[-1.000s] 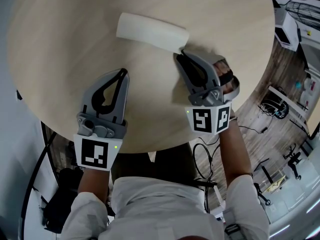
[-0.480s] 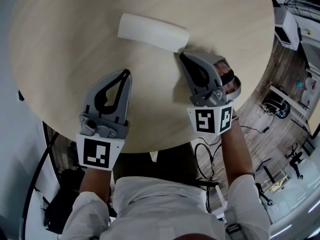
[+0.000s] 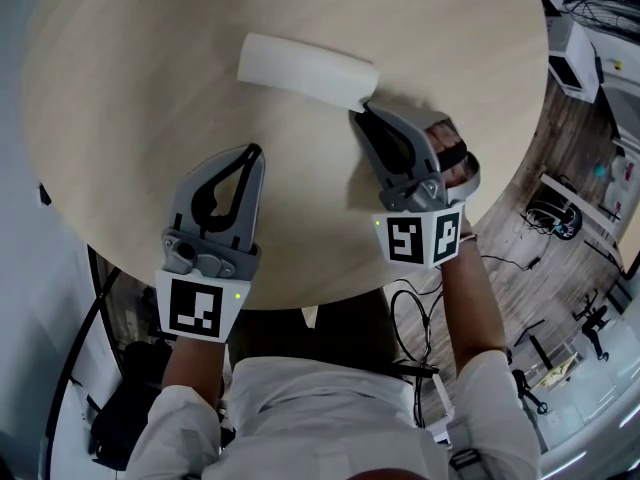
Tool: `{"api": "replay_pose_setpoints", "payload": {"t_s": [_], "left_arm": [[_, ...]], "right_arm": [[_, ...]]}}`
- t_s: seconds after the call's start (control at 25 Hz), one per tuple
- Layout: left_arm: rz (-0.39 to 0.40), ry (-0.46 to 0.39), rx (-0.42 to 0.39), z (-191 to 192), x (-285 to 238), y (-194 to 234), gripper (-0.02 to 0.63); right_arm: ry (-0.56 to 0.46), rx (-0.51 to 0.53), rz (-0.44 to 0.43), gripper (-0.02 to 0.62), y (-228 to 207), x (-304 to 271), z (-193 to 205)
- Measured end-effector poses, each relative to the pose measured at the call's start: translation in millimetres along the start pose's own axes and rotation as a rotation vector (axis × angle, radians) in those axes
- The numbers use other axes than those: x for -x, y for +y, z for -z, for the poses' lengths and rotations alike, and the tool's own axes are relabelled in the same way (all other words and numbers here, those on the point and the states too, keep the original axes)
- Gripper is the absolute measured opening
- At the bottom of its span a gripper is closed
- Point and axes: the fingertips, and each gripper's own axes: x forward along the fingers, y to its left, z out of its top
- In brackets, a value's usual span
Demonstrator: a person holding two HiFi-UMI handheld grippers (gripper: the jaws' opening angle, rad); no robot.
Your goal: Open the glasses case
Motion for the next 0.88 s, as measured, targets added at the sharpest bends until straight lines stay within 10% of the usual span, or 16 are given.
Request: {"api": "replay_pose_setpoints", "payload": {"t_s": [0.88], "left_arm": [[0.003,-0.016,0.0,-13.8,-1.7,5.1,0.011]], "right_arm": [[-0.052,-0.119,0.032,0.034,-42.9,9.3,-12.7]]}}
